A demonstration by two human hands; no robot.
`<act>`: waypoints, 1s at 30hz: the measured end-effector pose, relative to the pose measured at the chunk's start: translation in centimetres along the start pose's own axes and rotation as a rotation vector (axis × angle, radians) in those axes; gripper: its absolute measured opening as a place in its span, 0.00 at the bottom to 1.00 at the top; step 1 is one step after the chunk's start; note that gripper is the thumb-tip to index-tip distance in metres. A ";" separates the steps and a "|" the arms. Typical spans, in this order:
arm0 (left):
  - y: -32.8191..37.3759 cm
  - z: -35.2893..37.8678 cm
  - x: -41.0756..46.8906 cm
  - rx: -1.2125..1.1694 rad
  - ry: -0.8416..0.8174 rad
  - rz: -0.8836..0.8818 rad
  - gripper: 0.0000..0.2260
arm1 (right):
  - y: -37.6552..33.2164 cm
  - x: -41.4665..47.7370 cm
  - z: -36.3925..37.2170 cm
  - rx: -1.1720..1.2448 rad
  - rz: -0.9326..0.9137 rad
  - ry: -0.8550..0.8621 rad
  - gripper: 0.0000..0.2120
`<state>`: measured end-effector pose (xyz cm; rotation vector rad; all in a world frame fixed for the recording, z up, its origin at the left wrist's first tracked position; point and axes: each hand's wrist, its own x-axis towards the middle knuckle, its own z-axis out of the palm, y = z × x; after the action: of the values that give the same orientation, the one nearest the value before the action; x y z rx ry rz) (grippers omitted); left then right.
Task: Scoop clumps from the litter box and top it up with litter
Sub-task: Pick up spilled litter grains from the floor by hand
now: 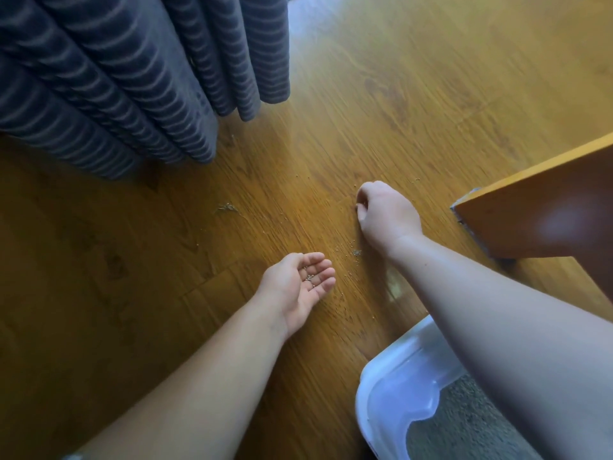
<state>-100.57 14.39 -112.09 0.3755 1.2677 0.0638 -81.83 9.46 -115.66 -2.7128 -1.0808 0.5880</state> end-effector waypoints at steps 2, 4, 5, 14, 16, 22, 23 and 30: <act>-0.1 0.0 0.3 -0.013 0.005 -0.009 0.14 | -0.7 -0.7 -0.3 0.024 -0.020 -0.031 0.05; -0.2 0.3 0.6 -0.052 -0.004 -0.030 0.15 | -1.9 -2.5 -1.1 0.182 -0.134 -0.080 0.02; -0.1 0.5 0.6 -0.081 -0.021 -0.038 0.14 | -2.6 -3.8 -1.5 0.254 -0.232 -0.144 0.02; 1.1 1.0 0.8 -0.122 -0.020 -0.036 0.11 | -0.9 -0.3 -2.3 0.328 -0.047 -0.002 0.05; 1.3 0.7 0.9 -0.138 -0.011 -0.040 0.11 | 0.0 1.5 -2.0 0.321 0.069 0.042 0.04; 1.7 0.0 1.0 -0.142 0.013 -0.025 0.13 | -0.3 2.9 -0.5 0.200 0.066 0.034 0.02; 1.8 -0.1 1.0 -0.143 0.015 -0.024 0.13 | -0.3 2.9 -0.4 0.185 0.059 0.046 0.02; 1.7 0.6 1.1 -0.101 0.003 -0.031 0.13 | -1.1 2.4 -0.9 0.114 -0.039 0.008 0.03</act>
<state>-99.41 16.13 -112.44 0.2681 1.2674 0.1016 -80.62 11.90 -115.23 -2.5889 -1.0623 0.6125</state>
